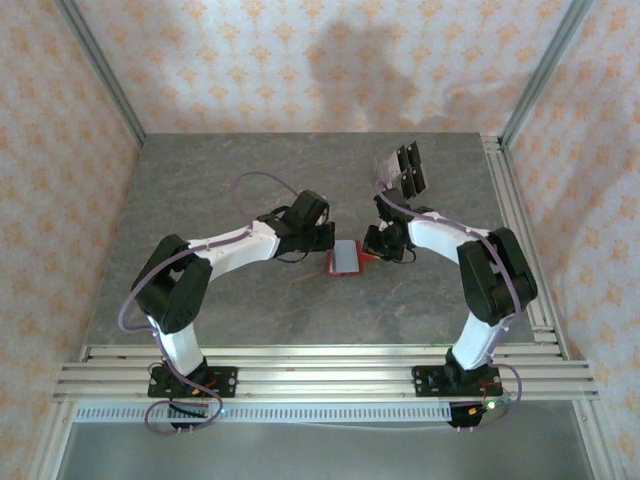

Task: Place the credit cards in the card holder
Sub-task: Open the card holder at the center of the table.

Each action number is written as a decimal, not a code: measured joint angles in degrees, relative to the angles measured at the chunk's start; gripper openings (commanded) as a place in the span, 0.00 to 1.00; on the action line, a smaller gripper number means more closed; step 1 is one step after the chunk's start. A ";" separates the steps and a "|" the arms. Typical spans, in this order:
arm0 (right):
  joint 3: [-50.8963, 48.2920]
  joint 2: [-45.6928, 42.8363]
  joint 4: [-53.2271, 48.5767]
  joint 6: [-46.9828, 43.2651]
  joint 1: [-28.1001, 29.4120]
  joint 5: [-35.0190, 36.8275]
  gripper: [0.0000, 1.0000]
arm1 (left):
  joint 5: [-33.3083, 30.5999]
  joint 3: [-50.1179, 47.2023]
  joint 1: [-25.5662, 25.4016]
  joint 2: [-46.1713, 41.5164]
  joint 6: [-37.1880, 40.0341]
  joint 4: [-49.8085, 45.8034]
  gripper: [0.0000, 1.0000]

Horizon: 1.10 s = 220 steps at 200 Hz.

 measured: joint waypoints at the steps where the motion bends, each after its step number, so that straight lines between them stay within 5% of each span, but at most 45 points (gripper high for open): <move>1: 0.00 -0.09 -0.07 -0.07 0.00 -0.02 0.28 | -0.02 -0.13 0.00 -0.09 0.00 0.02 0.00; 140: 9.81 4.81 -3.74 -3.45 3.80 -1.53 0.45 | -0.70 -4.55 0.87 -1.68 -0.15 1.66 0.00; 220: 9.20 7.80 -3.91 -3.89 4.11 -1.57 0.44 | -0.74 -5.75 1.25 -1.79 -0.15 3.02 0.00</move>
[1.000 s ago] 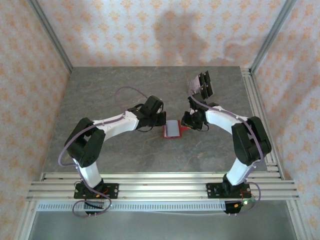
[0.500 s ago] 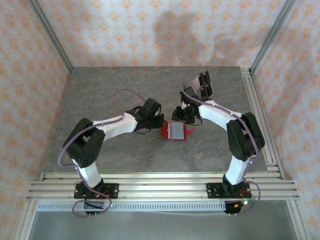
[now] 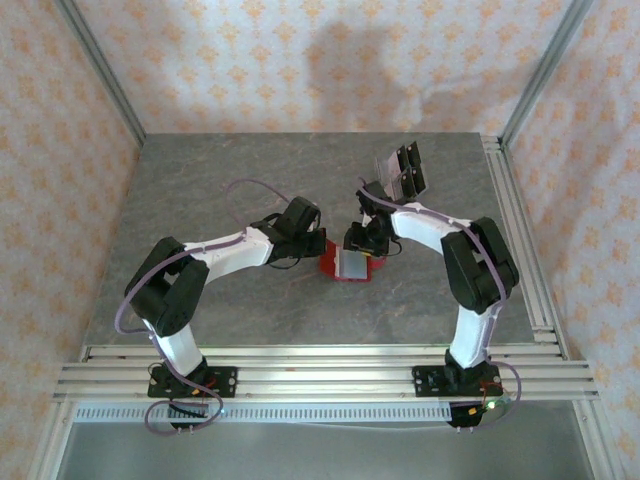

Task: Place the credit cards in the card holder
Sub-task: Open the card holder at the center of the table.

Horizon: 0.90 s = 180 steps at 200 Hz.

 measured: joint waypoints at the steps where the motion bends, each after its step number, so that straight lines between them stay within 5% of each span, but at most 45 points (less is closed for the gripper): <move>1: 0.00 0.07 0.00 0.00 0.07 0.00 0.44 | -0.02 0.00 0.00 0.00 0.00 0.00 0.00; 28: -0.02 0.44 0.26 0.00 0.46 -0.02 0.44 | -0.90 -0.52 0.00 0.00 0.02 0.00 0.13; 51: -0.13 0.44 0.48 0.00 0.46 -0.15 0.44 | -3.04 -1.46 0.00 0.00 -0.15 -0.26 0.44; 68: -0.17 0.44 0.52 0.00 0.46 -0.17 0.44 | -5.25 -2.03 0.00 -0.02 0.07 -1.07 0.53; 180: 1.55 2.21 1.40 1.11 2.10 -4.35 0.44 | -11.04 -3.15 0.35 0.85 0.44 -7.34 0.51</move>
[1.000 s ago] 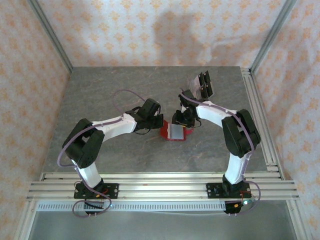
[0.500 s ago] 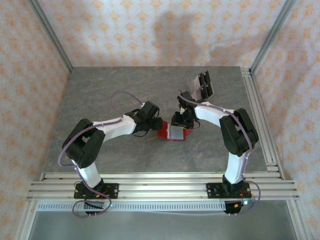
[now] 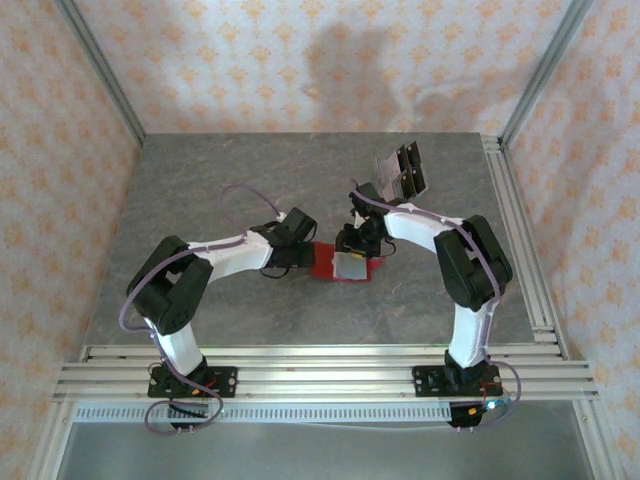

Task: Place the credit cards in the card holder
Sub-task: Open the card holder at the center of the table, then rotate the card holder at the center of the table.

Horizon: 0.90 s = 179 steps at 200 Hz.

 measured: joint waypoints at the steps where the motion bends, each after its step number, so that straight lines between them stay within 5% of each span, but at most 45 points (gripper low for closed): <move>1: 0.04 0.02 0.02 0.00 0.02 -0.04 0.44 | 0.00 -0.02 0.00 0.00 0.00 0.00 0.51; 72: 2.10 1.88 0.74 3.06 2.32 -2.93 0.44 | -0.07 -2.80 0.04 -1.07 -0.04 1.09 0.55; 118: 2.82 2.56 1.38 4.57 3.13 -3.87 0.44 | -0.92 -6.51 0.52 -7.78 -0.26 1.64 0.68; 179: 4.37 2.95 1.70 6.34 4.68 -4.85 0.44 | 0.11 -9.57 0.63 -15.43 0.24 5.55 0.74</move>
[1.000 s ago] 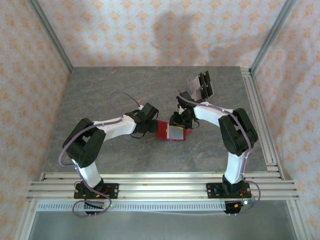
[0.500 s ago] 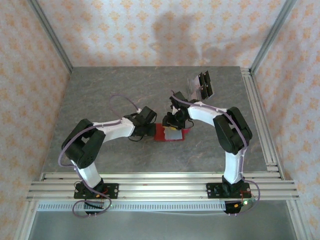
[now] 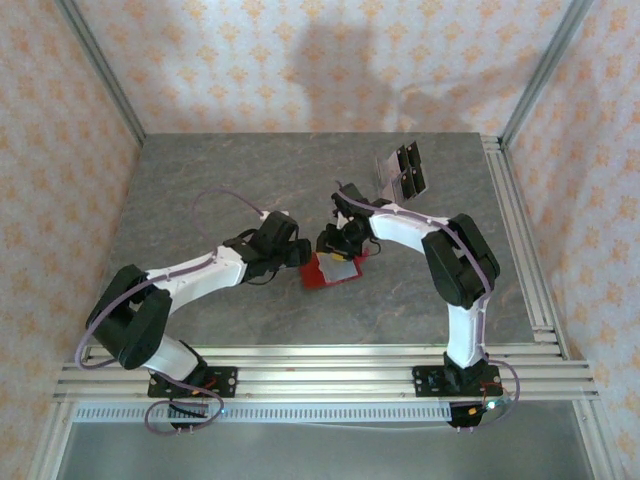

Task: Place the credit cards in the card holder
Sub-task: Rotate the card holder at the center of the table.

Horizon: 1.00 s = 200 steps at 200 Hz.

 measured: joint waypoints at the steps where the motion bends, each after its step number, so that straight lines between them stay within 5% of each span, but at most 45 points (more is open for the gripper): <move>1: 0.04 0.00 0.00 0.04 0.02 0.00 0.44 | 0.04 0.00 0.00 -0.02 0.00 0.07 0.74; 200: -0.48 -1.05 1.62 3.69 3.96 -0.87 0.44 | 1.33 -11.08 -4.81 -3.67 -2.47 6.43 0.70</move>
